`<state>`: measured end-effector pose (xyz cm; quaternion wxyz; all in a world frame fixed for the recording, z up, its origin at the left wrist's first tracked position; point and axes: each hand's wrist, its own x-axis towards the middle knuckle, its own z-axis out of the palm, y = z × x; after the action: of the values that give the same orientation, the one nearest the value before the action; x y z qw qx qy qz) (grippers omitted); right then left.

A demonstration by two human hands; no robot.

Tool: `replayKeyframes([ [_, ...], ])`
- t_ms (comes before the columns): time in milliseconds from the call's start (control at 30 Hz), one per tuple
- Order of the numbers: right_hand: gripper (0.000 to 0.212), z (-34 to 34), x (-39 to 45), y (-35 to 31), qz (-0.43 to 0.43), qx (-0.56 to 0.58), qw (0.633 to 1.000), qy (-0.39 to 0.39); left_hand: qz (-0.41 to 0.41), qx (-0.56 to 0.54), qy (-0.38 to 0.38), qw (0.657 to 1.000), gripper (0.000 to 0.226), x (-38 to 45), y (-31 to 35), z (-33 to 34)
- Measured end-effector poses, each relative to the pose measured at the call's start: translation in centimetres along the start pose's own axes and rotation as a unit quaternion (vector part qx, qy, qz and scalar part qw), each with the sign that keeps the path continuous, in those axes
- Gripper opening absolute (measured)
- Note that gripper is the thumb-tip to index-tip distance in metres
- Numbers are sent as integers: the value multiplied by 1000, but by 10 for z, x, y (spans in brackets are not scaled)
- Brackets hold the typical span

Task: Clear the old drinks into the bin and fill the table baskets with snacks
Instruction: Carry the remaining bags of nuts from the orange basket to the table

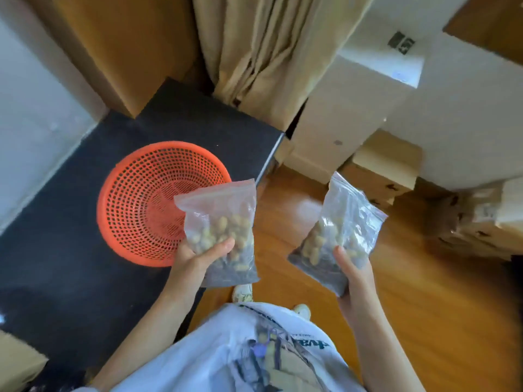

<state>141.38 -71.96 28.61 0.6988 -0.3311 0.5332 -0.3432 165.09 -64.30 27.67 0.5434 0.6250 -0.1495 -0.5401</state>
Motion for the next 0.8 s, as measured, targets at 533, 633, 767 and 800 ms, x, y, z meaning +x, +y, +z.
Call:
replayKeyframes([
  [533, 52, -212, -292, 117, -95, 210, 846, 482, -21, 254, -440, 861, 43, -155, -111, 265],
  [633, 53, -243, -349, 147, -104, 236, 807, 531, -28, 284, -490, 824, 42, -216, -159, 299],
  [767, 41, -277, -416, 184, -114, 256, 760, 586, -43, 332, -545, 769, 55, -288, -216, 333],
  [800, 44, -284, -430, 192, -114, 265, 745, 602, -49, 344, -558, 754, 55, -303, -228, 340],
])
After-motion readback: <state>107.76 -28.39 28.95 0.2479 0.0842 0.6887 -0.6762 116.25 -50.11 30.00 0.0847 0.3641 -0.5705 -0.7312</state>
